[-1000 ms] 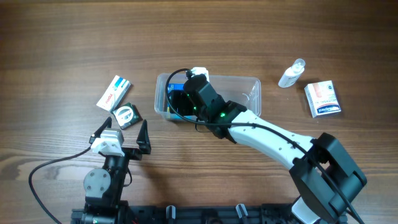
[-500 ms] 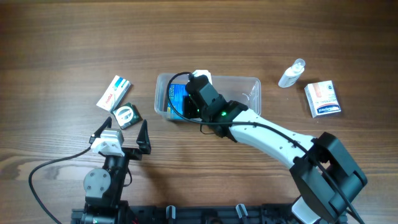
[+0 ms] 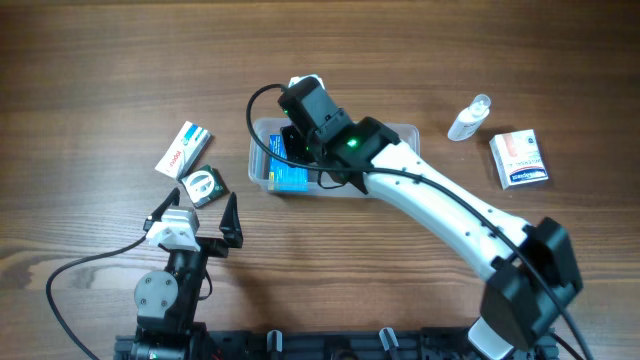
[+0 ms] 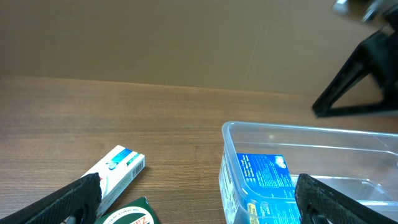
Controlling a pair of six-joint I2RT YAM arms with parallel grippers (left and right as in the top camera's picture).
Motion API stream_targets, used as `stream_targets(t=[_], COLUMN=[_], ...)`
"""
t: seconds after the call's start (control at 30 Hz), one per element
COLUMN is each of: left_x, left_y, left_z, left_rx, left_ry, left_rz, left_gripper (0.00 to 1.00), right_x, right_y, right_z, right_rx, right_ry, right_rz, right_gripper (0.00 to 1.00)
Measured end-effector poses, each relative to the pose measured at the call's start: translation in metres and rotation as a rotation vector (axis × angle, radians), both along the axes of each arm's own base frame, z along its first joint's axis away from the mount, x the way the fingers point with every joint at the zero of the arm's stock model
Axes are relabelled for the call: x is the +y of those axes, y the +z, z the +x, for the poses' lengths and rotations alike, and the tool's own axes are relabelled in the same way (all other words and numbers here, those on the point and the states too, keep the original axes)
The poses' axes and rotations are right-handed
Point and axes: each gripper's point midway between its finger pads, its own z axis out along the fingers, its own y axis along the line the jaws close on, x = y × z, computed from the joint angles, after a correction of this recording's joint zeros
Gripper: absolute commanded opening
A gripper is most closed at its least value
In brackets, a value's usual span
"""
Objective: Pack container
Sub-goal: 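Lower the blue box into the container's left side and release, then withdraw the right gripper from the container to the right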
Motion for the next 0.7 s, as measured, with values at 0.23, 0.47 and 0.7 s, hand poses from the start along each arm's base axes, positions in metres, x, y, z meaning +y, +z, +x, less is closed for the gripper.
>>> stream_targets(t=[0.23, 0.47, 0.7], left_x=[0.0, 0.0, 0.0], left_y=[0.0, 0.0, 0.0], left_z=[0.0, 0.0, 0.0], left_rx=[0.0, 0.0, 0.0], left_ry=[0.0, 0.0, 0.0], left_rz=[0.0, 0.0, 0.0], left_gripper=[1.0, 1.0, 1.0], right_x=[0.021, 0.029, 0.034], right_y=[-0.079, -0.107, -0.101], right_z=[0.001, 0.002, 0.003], right_rx=[0.086, 0.106, 0.105], right_ry=[0.092, 0.117, 0.124], right_rz=[-0.078, -0.09, -0.077], right_gripper=[0.04, 0.04, 0.04])
